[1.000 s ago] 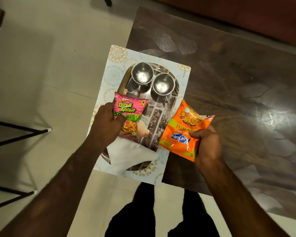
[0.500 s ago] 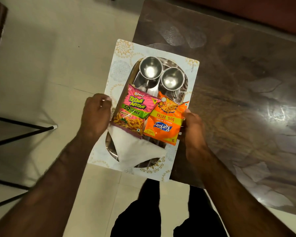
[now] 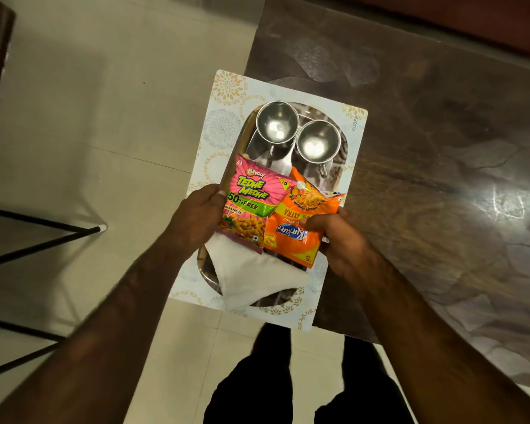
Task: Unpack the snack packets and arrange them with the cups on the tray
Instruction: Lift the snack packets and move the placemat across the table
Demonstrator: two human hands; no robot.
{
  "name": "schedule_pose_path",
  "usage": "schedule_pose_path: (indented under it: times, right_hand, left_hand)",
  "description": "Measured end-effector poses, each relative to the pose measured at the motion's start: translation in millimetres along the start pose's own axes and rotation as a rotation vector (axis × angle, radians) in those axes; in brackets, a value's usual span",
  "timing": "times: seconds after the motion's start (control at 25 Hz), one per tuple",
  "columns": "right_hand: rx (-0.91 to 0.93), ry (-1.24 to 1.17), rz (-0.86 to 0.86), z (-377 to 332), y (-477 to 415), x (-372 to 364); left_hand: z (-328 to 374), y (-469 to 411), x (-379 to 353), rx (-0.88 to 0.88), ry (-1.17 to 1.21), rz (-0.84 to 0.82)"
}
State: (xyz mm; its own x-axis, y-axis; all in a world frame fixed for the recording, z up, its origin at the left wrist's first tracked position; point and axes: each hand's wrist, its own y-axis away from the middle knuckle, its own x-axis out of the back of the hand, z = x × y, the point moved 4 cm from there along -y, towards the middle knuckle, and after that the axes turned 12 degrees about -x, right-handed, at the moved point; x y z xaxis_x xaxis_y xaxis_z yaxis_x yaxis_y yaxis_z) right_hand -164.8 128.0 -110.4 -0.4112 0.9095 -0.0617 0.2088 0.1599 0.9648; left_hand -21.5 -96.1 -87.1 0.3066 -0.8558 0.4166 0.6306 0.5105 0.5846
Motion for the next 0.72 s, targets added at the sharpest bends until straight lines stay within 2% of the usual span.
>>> schedule_pose_path:
  times: [0.24, 0.44, 0.52, 0.6, 0.64, 0.72]
  right_hand:
    - [0.0, 0.067, -0.006, 6, -2, 1]
    - [-0.096, 0.04, -0.028, 12, -9, -2]
    - [-0.102, 0.051, -0.033, 10, -12, -1]
    - [-0.091, 0.057, -0.053, 7, -14, 1]
    - [-0.088, 0.058, -0.063, 6, -14, 2]
    - [-0.082, 0.051, -0.076, 5, -15, 4]
  left_hand:
    - [2, -1, 0, 0.001, 0.011, 0.031]
    - [4, 1, -1, -0.014, -0.033, 0.02]
    - [8, -1, 5, -0.02, -0.026, 0.09]
    - [7, -7, 20, -0.038, -0.153, 0.249]
    - [4, -12, 27, -0.018, -0.245, 0.292]
    - [-7, -18, 31, 0.129, -0.274, 0.22]
